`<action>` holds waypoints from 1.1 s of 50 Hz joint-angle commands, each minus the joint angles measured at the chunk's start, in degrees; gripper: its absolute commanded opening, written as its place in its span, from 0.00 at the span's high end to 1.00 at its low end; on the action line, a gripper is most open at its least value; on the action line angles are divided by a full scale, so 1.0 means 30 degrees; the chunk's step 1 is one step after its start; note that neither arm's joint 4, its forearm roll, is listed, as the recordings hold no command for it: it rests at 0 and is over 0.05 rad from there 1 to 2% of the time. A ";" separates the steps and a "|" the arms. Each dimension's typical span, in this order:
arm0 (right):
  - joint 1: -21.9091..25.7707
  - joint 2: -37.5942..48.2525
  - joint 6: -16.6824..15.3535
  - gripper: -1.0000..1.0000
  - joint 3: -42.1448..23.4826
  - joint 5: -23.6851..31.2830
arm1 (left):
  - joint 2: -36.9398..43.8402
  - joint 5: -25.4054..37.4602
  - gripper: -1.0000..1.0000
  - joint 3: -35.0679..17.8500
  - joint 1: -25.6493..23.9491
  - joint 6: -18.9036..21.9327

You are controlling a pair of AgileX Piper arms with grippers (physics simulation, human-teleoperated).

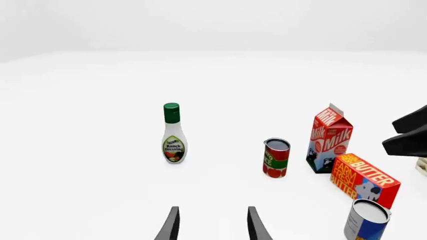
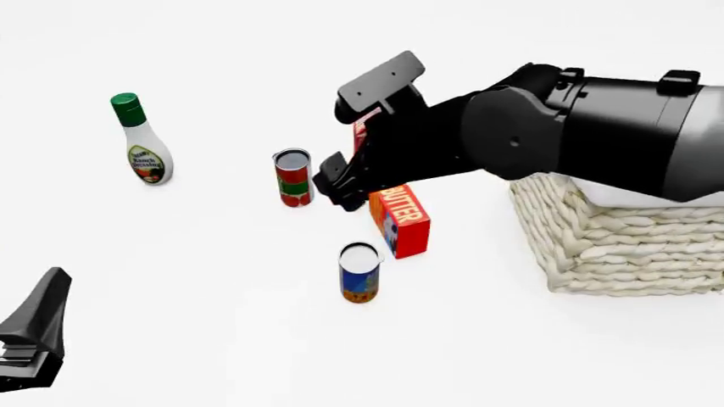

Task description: Pick the alphabet soup and place it in the basket.

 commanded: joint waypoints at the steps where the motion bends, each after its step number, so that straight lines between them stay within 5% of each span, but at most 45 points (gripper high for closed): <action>1: 0.0186 0.0991 0.0289 0.00 0.0479 -0.0715 | 0.0000 0.0000 0.00 0.0000 0.0000 0.0000; 55: -0.0464 0.3360 -0.1196 0.00 0.1662 -0.3048 | 0.0000 0.0000 0.00 0.0000 0.0000 0.0000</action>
